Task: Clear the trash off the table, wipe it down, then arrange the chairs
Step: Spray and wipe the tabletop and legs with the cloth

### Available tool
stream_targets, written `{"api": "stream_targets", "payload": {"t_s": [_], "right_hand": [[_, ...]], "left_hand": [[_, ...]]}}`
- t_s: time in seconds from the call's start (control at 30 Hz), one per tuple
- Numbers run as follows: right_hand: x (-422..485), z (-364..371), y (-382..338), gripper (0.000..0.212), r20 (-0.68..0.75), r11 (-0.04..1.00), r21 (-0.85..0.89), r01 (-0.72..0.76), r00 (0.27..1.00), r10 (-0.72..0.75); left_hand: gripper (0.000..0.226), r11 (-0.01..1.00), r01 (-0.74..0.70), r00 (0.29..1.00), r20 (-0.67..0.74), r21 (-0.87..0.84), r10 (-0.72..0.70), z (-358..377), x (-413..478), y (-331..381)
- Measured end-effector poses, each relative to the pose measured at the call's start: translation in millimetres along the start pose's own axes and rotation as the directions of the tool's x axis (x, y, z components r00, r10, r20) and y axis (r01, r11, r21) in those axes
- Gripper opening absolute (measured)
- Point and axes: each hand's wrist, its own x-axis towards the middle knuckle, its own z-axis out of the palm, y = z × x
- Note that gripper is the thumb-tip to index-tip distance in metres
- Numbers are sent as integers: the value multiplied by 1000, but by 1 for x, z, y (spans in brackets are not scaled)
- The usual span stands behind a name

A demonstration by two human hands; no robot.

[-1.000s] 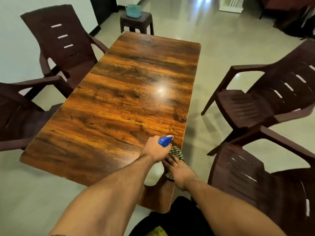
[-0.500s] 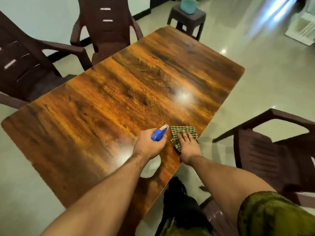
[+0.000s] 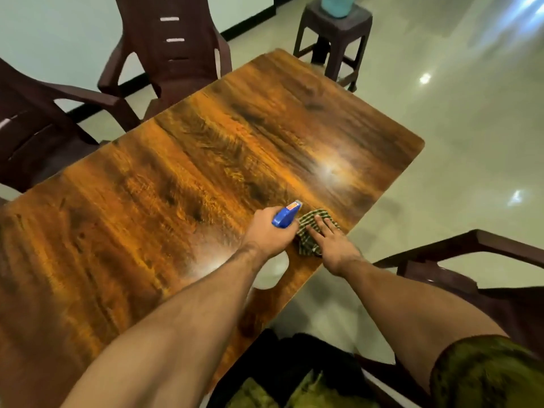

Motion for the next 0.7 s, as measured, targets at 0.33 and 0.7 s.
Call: {"api": "stream_targets", "payload": {"t_s": [0.33, 0.7], "right_hand": [[65, -59, 147, 86, -68, 991, 111, -69, 995, 77], [157, -143, 313, 89, 32, 1000, 27, -3, 1000, 2]], "left_hand": [[32, 995, 29, 996, -82, -93, -36, 84, 142, 82], [30, 969, 143, 973, -151, -203, -175, 182, 270, 156]]}}
